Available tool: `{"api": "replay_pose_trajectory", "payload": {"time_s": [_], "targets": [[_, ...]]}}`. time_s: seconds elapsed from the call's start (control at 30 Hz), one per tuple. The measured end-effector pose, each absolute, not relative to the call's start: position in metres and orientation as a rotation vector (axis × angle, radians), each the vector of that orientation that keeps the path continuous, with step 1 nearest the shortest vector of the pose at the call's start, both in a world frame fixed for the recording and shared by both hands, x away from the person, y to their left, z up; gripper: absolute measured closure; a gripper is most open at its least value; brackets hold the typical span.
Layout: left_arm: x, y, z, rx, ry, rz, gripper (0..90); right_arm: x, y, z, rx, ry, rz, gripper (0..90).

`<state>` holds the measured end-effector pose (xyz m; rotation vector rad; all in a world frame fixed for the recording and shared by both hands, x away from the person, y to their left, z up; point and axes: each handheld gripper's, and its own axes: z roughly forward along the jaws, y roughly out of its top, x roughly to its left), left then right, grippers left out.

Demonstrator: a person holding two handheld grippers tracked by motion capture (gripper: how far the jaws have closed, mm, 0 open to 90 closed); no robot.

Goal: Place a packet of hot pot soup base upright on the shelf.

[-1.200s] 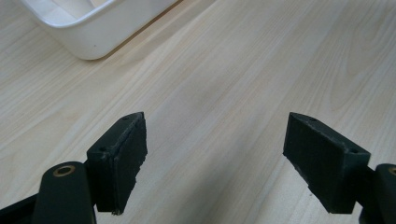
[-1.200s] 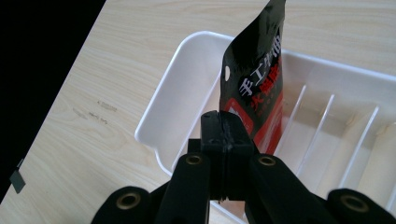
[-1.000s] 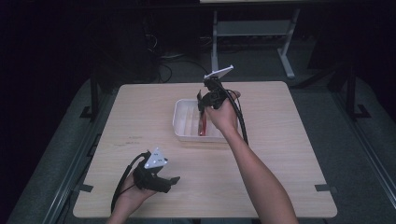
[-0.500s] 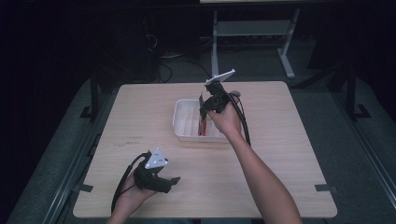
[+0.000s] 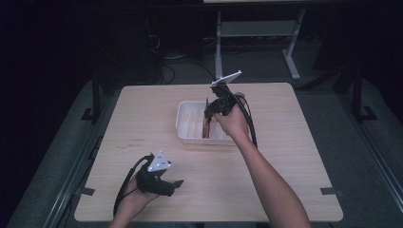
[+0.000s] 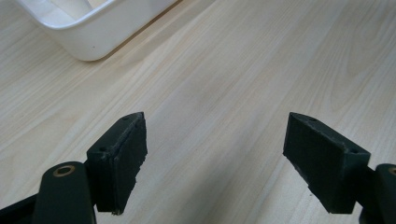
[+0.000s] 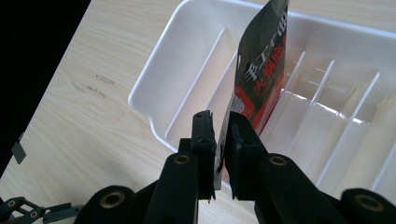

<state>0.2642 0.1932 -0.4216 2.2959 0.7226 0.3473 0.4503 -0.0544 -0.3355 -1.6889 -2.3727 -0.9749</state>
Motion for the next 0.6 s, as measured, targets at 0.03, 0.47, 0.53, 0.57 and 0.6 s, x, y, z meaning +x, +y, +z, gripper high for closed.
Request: {"api": "replay_pose_trajectory", "payload": {"time_s": [0.03,0.47,0.53,0.57,0.6], "targets": [[0.2641,0.1932,-0.4215,2.296,0.722,0.347,21.2,0.45,-0.0547,-0.3351,-1.69,-2.373,-0.974,80.5],[0.2643,0.1931,-0.421,2.294,0.723,0.351,21.0,0.4474,-0.0606,-0.3305,-1.677,-2.372,-0.993,74.2],[0.2643,0.1931,-0.421,2.295,0.722,0.351,21.0,0.447,-0.0614,-0.3299,-1.674,-2.373,-0.991,73.4],[0.2643,0.1931,-0.4209,2.295,0.723,0.351,21.0,0.4466,-0.0622,-0.3294,-1.674,-2.374,-0.994,73.1],[0.2643,0.1932,-0.4208,2.296,0.724,0.351,21.0,0.4461,-0.063,-0.3287,-1.671,-2.375,-0.999,72.9]]}}
